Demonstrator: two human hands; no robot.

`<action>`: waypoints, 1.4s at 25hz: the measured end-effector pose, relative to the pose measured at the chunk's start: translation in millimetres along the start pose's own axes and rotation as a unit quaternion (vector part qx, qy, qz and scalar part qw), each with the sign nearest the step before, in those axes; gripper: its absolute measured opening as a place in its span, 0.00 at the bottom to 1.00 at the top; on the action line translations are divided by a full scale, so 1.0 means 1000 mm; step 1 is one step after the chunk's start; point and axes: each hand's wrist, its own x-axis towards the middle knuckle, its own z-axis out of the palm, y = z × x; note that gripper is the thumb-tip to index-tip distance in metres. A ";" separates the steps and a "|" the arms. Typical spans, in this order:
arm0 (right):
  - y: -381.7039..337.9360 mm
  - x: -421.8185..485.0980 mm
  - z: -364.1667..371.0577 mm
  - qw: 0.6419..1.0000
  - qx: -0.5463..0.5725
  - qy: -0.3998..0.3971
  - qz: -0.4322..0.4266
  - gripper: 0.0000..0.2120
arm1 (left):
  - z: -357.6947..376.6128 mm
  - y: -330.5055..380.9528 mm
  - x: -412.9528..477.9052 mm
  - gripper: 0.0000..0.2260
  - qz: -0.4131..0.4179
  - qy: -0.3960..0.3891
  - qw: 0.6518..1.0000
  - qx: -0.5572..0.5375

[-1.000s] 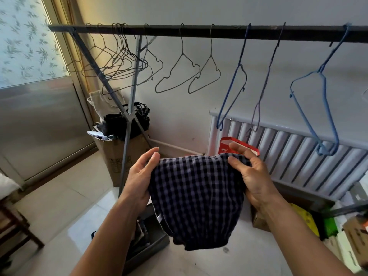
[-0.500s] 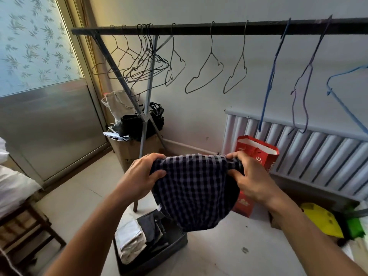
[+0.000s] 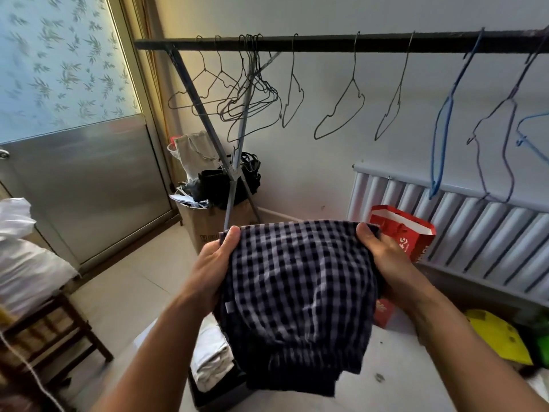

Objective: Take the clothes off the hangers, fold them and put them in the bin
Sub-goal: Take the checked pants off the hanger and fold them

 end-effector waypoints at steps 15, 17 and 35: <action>0.043 0.047 0.052 0.982 0.140 -0.047 0.114 0.28 | -0.055 -0.035 -0.003 0.19 -0.097 -0.021 0.991 -0.087; 0.054 0.046 0.051 0.967 0.180 -0.117 0.135 0.33 | -0.058 -0.034 0.004 0.14 -0.066 0.015 0.994 -0.088; 0.080 0.274 0.195 0.993 0.049 -0.104 0.039 0.07 | -0.107 -0.014 0.197 0.11 -0.069 0.368 0.917 -0.135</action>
